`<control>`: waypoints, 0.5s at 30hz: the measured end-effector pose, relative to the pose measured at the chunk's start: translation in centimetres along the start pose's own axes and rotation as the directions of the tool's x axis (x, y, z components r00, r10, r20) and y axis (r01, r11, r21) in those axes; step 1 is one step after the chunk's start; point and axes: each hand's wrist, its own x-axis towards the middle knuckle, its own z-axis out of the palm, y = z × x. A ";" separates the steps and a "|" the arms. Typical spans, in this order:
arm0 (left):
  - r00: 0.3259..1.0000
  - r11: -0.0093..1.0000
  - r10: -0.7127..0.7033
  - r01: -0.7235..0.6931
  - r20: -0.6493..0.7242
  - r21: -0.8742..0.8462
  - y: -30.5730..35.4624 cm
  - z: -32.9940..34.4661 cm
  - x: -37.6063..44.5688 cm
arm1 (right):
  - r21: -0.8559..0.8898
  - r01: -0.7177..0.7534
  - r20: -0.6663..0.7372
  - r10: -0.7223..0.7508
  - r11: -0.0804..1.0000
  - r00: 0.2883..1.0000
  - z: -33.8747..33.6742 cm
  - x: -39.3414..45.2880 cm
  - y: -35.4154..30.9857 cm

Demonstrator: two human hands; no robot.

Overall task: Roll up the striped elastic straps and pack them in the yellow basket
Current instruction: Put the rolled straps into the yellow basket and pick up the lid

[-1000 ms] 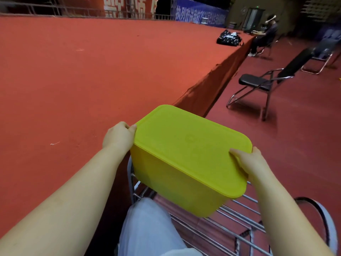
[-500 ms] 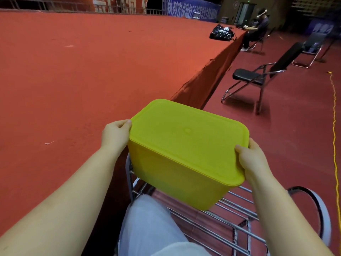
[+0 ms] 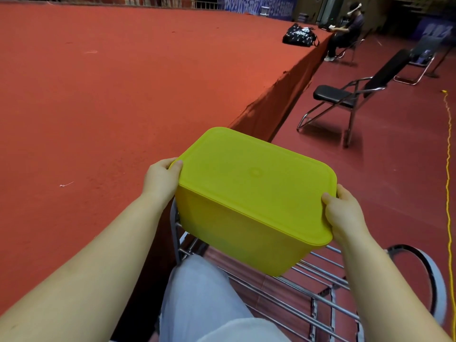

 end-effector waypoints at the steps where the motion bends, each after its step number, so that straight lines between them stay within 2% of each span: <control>1: 1.000 1.000 0.003 -0.003 0.013 0.018 0.1 0.0 0.1 | -0.049 0.024 -0.002 -0.024 0.999 1.000 0.0 -0.1 0.1; 3: 0.999 0.981 0.027 -0.030 0.022 0.190 0.8 -0.1 0.2 | -0.132 0.054 -0.019 -0.057 0.990 0.998 0.0 -0.4 0.2; 5: 0.990 0.850 0.135 -0.131 0.029 0.510 2.5 -0.1 -0.6 | -0.136 0.064 -0.019 -0.067 0.989 0.998 0.0 -1.1 0.4; 6: 0.968 0.768 0.236 -0.242 0.089 0.593 3.7 0.1 -1.5 | -0.137 0.075 -0.006 -0.077 0.988 0.997 0.0 -1.5 0.4; 8: 0.850 0.646 0.382 -0.526 0.362 0.554 6.2 1.6 -3.9 | -0.114 0.074 0.016 -0.072 0.991 0.997 0.2 -2.5 0.8; 10: 0.666 0.518 0.380 -0.728 0.641 0.450 7.5 4.3 -6.8 | -0.060 0.058 0.004 -0.058 0.996 0.998 0.4 -3.1 1.3; 11: 0.596 0.463 0.337 -0.779 0.729 0.423 7.7 5.7 -8.2 | -0.040 0.055 -0.004 -0.055 0.998 0.998 0.5 -3.2 1.6; 13: 0.535 0.397 0.257 -0.818 0.805 0.417 7.5 7.7 -9.9 | -0.024 0.062 -0.003 -0.062 0.998 0.998 0.5 -3.3 1.8; 15: 0.543 0.380 0.247 -0.816 0.803 0.435 6.9 8.6 -10.4 | -0.032 0.077 0.010 -0.077 0.996 0.997 0.5 -3.4 2.0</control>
